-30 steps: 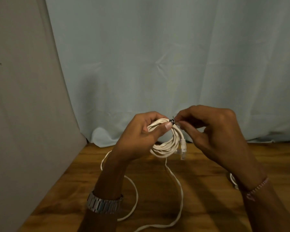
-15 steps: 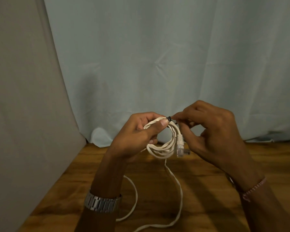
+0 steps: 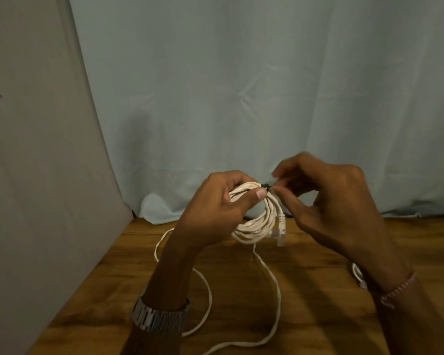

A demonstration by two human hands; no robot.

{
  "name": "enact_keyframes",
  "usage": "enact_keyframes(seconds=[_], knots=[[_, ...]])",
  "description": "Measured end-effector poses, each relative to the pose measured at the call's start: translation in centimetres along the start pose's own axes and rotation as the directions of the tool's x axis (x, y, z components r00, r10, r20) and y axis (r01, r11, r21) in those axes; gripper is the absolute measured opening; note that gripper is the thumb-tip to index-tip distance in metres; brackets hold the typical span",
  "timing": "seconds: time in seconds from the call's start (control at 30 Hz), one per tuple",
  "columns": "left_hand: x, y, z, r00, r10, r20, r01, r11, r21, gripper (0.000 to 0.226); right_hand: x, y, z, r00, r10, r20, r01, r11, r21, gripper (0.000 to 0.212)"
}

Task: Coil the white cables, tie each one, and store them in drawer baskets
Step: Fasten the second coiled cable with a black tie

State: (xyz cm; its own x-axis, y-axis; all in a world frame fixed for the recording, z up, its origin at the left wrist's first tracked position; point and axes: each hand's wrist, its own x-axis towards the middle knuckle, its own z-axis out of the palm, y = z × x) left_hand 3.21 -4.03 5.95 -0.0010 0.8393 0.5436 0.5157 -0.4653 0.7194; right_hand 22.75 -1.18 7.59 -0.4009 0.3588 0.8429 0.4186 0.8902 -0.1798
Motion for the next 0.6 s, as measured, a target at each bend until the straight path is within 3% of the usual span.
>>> enact_keyframes(seconds=[0.1,0.23,0.37,0.6], knots=[[0.0,0.1,0.2,1.0,0.016,-0.001,-0.016,1.0,0.027,0.017,0.1,-0.1,-0.5,0.996,0.085,0.003,-0.085,0.993,0.082,0.038],[-0.1,0.4,0.4,0.998,0.06,-0.021,-0.059,0.997,0.05,0.025,0.1,-0.2,-1.0,0.984,0.18,0.018,-0.181,0.974,0.139,0.029],[-0.1,0.7,0.7,0.996,0.086,-0.037,-0.083,0.995,0.061,0.016,0.2,-0.3,-1.3,0.965,0.261,0.022,-0.261,0.951,0.168,0.021],[-0.2,1.0,1.2,0.989,0.121,-0.082,-0.117,0.992,0.055,0.011,0.2,-0.8,-2.0,0.932,0.348,0.101,-0.359,0.857,0.369,0.02]])
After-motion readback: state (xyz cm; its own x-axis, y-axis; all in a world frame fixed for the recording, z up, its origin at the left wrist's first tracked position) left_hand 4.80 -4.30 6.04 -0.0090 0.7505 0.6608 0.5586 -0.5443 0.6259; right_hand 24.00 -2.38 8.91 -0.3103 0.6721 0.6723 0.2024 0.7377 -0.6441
